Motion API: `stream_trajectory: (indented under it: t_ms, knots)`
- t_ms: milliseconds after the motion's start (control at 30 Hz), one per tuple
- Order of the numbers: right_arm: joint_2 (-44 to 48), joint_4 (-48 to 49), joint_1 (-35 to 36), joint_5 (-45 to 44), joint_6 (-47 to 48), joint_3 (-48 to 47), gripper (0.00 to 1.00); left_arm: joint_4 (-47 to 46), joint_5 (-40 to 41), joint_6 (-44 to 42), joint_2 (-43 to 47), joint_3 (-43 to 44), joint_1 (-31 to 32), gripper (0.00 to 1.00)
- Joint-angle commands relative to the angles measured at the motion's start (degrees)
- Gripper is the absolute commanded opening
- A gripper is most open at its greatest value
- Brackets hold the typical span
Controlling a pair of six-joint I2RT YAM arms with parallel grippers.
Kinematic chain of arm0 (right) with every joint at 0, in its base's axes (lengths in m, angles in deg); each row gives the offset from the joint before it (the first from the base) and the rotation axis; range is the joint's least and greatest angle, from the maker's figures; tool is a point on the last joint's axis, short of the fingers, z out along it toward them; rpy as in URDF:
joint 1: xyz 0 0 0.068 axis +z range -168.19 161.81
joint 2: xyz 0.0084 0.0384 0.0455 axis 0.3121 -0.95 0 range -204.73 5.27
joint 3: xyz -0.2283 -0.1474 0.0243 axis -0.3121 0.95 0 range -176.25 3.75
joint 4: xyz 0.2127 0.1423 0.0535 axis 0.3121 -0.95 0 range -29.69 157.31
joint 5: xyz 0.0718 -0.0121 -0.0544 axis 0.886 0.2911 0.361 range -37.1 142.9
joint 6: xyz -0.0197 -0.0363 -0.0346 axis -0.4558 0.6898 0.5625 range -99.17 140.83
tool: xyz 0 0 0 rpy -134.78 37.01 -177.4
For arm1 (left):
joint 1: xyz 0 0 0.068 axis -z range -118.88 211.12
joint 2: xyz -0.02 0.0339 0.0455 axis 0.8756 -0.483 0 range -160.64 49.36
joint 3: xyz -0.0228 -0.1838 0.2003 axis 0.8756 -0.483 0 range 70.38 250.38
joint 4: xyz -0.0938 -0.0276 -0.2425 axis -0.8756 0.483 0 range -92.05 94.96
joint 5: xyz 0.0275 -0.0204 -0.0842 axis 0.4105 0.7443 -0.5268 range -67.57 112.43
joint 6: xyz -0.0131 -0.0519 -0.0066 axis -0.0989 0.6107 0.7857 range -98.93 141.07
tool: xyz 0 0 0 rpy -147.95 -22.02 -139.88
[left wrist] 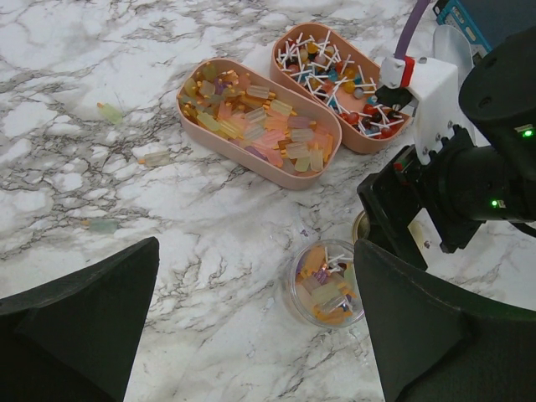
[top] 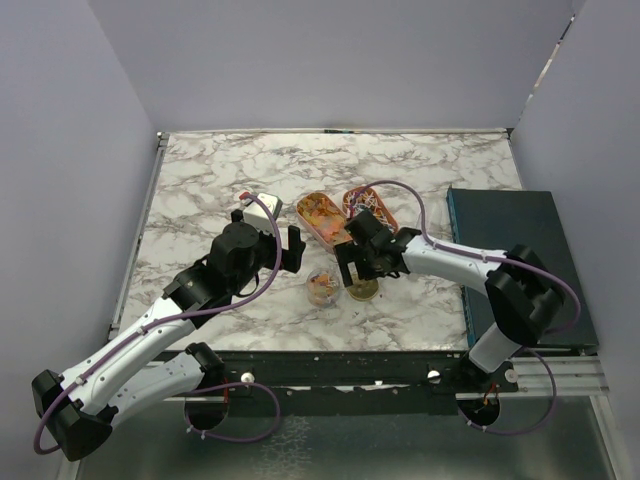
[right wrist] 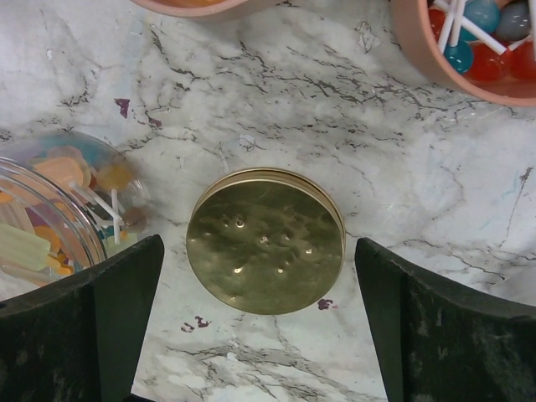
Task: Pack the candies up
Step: Pick up the bottle lid at the center of the board.
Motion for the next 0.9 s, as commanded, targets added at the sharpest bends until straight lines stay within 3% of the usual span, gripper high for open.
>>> stream_trajectory:
  t_ms: [0, 500, 867]
  knots:
    - [-2.4, -2.4, 1.4, -1.7, -0.5, -1.9, 0.99, 0.2, 1.3, -0.1, 0.8, -0.2, -0.3, 0.99]
    - [-6.0, -6.4, 4.6, -8.4, -1.1, -3.6, 0.98, 0.2, 1.2, 0.0, 1.1, -0.2, -0.3, 0.99]
    - [-6.6, -4.5, 5.0, -6.8, -1.5, -3.0, 0.87, 0.2, 1.5, -0.1, 1.0, -0.3, -0.3, 0.99]
